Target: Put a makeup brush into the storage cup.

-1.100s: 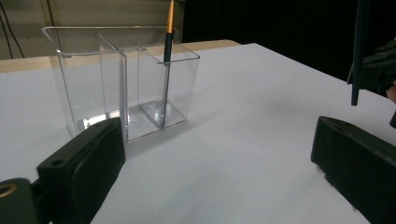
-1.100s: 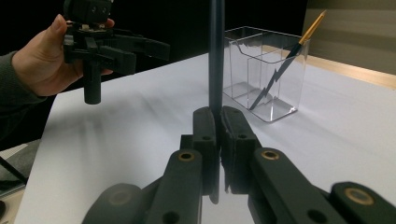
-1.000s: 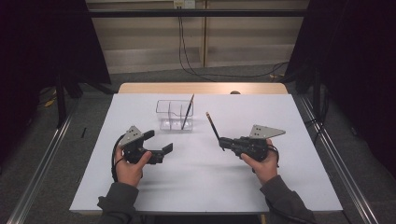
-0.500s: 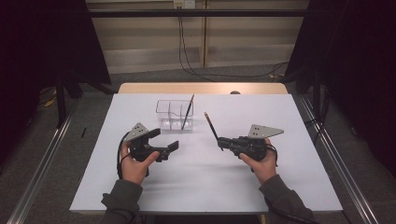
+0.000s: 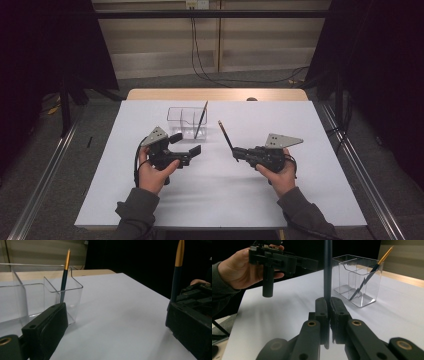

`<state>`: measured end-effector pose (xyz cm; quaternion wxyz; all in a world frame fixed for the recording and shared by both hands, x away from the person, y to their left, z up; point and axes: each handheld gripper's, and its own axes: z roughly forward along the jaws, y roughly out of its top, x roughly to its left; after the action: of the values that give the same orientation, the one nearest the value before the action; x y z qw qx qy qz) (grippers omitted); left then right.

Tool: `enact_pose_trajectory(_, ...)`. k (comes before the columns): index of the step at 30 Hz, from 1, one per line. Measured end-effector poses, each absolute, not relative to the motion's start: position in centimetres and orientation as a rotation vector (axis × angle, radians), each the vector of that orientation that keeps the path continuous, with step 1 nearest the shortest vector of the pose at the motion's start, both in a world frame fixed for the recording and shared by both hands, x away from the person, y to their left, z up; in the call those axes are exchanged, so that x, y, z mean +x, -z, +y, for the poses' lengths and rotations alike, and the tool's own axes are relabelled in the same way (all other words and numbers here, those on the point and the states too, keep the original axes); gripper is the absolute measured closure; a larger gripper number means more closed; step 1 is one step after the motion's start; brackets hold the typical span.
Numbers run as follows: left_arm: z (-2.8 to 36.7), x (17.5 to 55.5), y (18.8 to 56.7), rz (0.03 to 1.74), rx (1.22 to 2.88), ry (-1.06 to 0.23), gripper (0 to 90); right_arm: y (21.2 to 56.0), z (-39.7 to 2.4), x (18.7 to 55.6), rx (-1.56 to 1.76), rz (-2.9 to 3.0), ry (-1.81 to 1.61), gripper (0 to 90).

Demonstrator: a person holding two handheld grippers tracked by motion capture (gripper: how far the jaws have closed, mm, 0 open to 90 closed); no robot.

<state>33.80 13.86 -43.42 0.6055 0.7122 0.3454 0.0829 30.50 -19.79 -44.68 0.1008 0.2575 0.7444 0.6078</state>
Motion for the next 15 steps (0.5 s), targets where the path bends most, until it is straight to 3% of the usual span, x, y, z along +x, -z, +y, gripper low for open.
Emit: enact_pose_trajectory(15,12.1,34.7,42.5,0.778,1.635,-0.16,7.4,44.8,-19.7,30.5,0.752,2.208,-1.796,85.2)
